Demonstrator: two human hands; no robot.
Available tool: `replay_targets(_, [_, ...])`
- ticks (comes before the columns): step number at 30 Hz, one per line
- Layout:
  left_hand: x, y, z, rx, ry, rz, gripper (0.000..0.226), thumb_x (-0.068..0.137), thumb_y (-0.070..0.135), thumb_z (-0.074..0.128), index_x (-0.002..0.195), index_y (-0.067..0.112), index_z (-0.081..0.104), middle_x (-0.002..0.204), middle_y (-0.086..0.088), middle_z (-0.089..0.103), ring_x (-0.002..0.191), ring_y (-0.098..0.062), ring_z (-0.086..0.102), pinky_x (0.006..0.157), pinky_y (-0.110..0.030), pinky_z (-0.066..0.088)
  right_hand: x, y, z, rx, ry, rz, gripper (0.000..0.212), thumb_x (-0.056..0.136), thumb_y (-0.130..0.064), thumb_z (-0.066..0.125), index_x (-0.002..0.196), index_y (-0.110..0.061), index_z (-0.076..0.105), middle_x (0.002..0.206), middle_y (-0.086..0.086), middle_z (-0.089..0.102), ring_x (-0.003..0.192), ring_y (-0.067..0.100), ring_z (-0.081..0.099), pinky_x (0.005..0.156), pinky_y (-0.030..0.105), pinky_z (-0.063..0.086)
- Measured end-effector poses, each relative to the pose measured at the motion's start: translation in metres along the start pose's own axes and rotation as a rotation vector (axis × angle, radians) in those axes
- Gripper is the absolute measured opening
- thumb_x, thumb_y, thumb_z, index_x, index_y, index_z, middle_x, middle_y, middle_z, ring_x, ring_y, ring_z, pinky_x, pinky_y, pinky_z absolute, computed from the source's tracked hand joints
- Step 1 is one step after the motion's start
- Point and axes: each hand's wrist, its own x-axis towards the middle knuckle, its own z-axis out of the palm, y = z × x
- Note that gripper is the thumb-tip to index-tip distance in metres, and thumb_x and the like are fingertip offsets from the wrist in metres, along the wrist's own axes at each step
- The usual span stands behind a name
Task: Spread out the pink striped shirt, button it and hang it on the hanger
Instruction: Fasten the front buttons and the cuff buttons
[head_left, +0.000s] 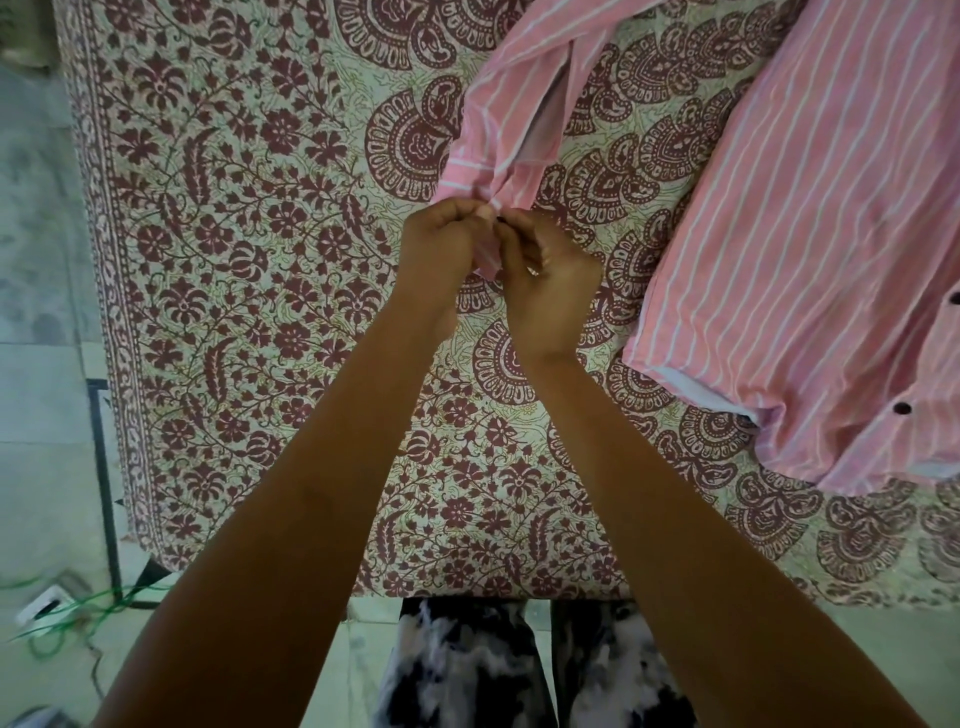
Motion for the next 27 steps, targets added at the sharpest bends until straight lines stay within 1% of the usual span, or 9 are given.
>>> replay_targets(3, [0.002,-0.001,-0.002,-0.033,-0.023,-0.011,0.023,0.084,-0.001,0.053,0.068,0.011,0.062,0.053,-0.003,0.057,0.052,-0.016,0.052,0.057,-0.023,0.045,0.0,0.0,0.001,-0.001,0.016,-0.006,0.018,0.085,-0.008,0.059,0.097,-0.001,0.07,0.085,0.009,0.073,0.07,0.014,0.067,0.066,0.019,0.052])
replay_targets(7, [0.0,-0.008,0.002,-0.082,-0.005,0.003,0.017,0.087,0.003,0.057,0.075,0.012,0.065,0.064,-0.008,0.058,0.059,-0.017,0.053,0.063,-0.027,0.047,0.003,0.005,0.0,-0.02,0.029,0.0,0.016,0.084,-0.007,0.058,0.093,-0.001,0.07,0.083,0.011,0.069,0.069,0.018,0.064,0.064,0.031,0.053])
replay_targets(11, [-0.002,-0.012,0.011,-0.153,0.13,-0.002,0.016,0.085,0.003,0.06,0.072,0.013,0.065,0.058,-0.007,0.057,0.056,-0.019,0.052,0.06,-0.027,0.046,0.005,0.006,0.0,0.009,0.032,0.056,0.014,0.082,-0.007,0.059,0.088,-0.003,0.071,0.081,0.01,0.069,0.067,0.016,0.063,0.063,0.027,0.052])
replay_targets(15, [-0.001,-0.016,0.014,-0.108,0.182,0.019,0.019,0.086,0.002,0.056,0.073,0.014,0.063,0.053,-0.002,0.058,0.052,-0.017,0.051,0.056,-0.027,0.045,0.007,0.003,0.001,0.134,-0.001,0.227,0.014,0.077,-0.007,0.059,0.082,-0.002,0.071,0.073,0.006,0.07,0.063,0.015,0.063,0.063,0.027,0.052])
replay_targets(18, [0.004,-0.019,0.009,0.129,0.133,0.185,0.018,0.087,0.006,0.056,0.073,0.016,0.06,0.058,-0.006,0.06,0.051,-0.018,0.054,0.052,-0.028,0.047,0.016,0.0,-0.002,0.319,-0.057,0.464,0.013,0.074,0.0,0.059,0.079,-0.001,0.071,0.066,0.005,0.066,0.062,0.018,0.059,0.066,0.037,0.052])
replay_targets(20, [0.008,-0.019,0.003,0.285,0.103,0.299,0.014,0.087,0.009,0.056,0.075,0.015,0.06,0.063,-0.004,0.062,0.056,-0.02,0.057,0.056,-0.03,0.049,0.021,-0.005,-0.006,0.405,-0.098,0.614,0.011,0.076,0.006,0.06,0.077,0.001,0.07,0.065,0.008,0.064,0.064,0.022,0.058,0.067,0.038,0.052])
replay_targets(22, [0.012,-0.019,-0.003,0.461,0.098,0.458,0.009,0.086,0.012,0.055,0.083,0.01,0.063,0.069,-0.003,0.065,0.062,-0.021,0.06,0.06,-0.029,0.048,0.026,-0.008,-0.01,0.441,-0.156,0.719,0.012,0.079,0.006,0.061,0.073,-0.003,0.068,0.06,0.007,0.063,0.058,0.02,0.057,0.064,0.03,0.052])
replay_targets(24, [0.014,-0.021,-0.01,0.635,0.091,0.65,0.014,0.087,0.012,0.053,0.088,0.005,0.065,0.074,-0.007,0.066,0.063,-0.019,0.059,0.058,-0.027,0.045,0.03,-0.009,-0.014,0.484,-0.233,0.79,0.016,0.081,0.003,0.061,0.069,-0.008,0.065,0.051,-0.001,0.063,0.049,0.009,0.058,0.058,0.021,0.052])
replay_targets(27, [0.017,-0.026,-0.017,0.841,0.09,0.824,0.023,0.093,0.017,0.046,0.095,0.005,0.065,0.083,-0.013,0.066,0.066,-0.026,0.06,0.057,-0.033,0.047,0.032,-0.007,-0.019,0.523,-0.345,0.875,0.015,0.084,-0.001,0.061,0.072,-0.009,0.064,0.049,-0.006,0.064,0.049,0.003,0.059,0.06,0.017,0.052])
